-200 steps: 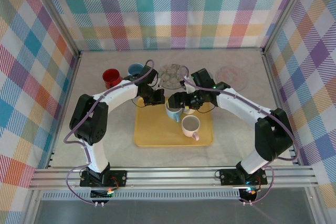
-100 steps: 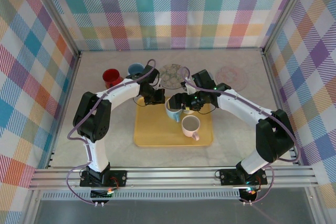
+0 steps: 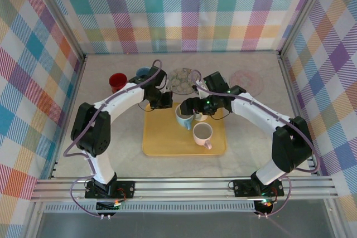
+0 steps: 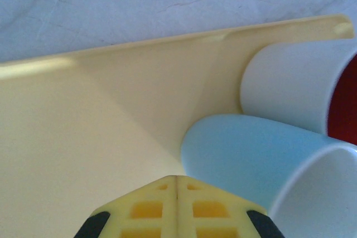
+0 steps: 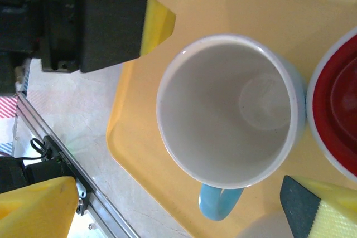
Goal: Place the cup by the coaster
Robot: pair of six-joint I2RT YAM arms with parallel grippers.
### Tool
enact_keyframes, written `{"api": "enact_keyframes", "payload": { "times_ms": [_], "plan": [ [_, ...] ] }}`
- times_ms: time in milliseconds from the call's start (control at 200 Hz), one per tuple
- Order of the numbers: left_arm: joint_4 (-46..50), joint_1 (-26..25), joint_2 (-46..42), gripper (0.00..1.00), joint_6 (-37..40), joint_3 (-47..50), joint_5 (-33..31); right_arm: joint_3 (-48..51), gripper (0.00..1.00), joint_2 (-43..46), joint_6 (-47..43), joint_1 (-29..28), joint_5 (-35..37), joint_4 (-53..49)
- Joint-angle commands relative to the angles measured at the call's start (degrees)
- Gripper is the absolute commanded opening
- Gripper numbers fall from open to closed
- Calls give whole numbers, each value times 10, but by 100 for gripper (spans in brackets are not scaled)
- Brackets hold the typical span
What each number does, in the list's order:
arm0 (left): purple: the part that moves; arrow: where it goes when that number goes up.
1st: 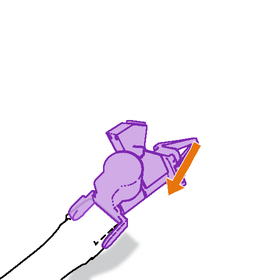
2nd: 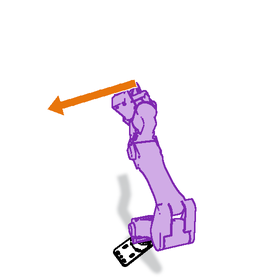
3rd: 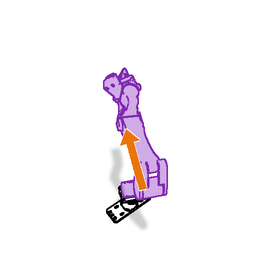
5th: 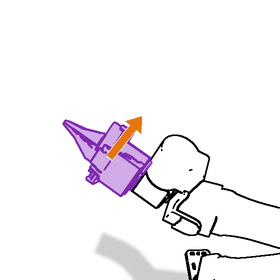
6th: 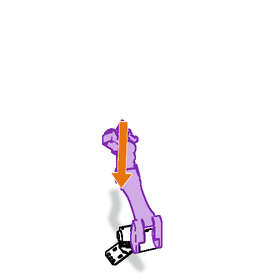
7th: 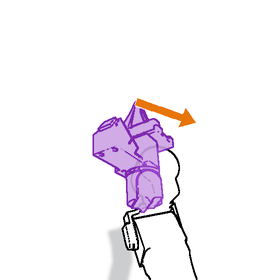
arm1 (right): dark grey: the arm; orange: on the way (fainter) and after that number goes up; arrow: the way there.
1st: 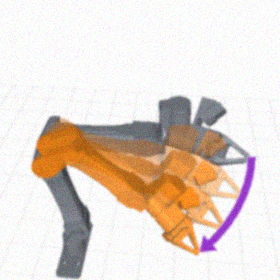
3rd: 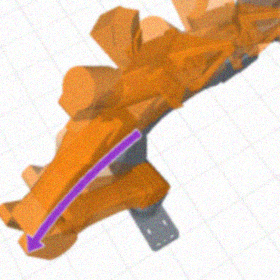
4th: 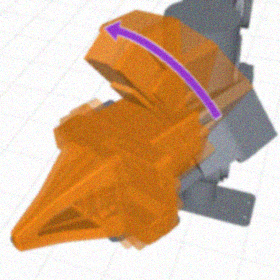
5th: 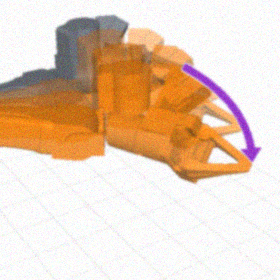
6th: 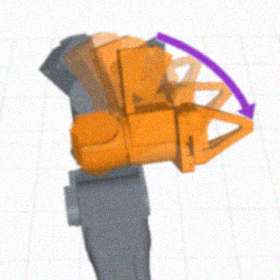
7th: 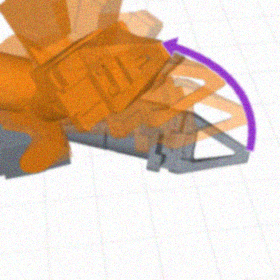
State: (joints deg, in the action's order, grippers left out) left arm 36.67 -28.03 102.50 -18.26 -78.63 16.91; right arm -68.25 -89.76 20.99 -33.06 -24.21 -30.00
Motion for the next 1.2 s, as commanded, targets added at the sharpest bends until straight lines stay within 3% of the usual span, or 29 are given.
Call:
{"api": "enact_keyframes", "payload": {
  "times_ms": [0, 330, 620, 950, 1195],
  "plan": [
    [12, -1, -33, 3, -5, 43, 13, -34, 94, -21, -31, -2, 8, -23],
    [-59, -17, -66, 2, -56, 127, 62, -60, 94, -56, -27, -2, -24, -15],
    [-61, -17, -33, 1, -54, 94, 72, -54, 94, -58, -17, -2, -43, -14],
    [-8, -16, -22, 1, -6, 44, 44, -56, 94, -70, -6, -2, -67, -4],
    [-3, -15, -6, 0, -11, 33, 25, -50, 94, -66, 8, -1, -89, 15]
  ]
}}
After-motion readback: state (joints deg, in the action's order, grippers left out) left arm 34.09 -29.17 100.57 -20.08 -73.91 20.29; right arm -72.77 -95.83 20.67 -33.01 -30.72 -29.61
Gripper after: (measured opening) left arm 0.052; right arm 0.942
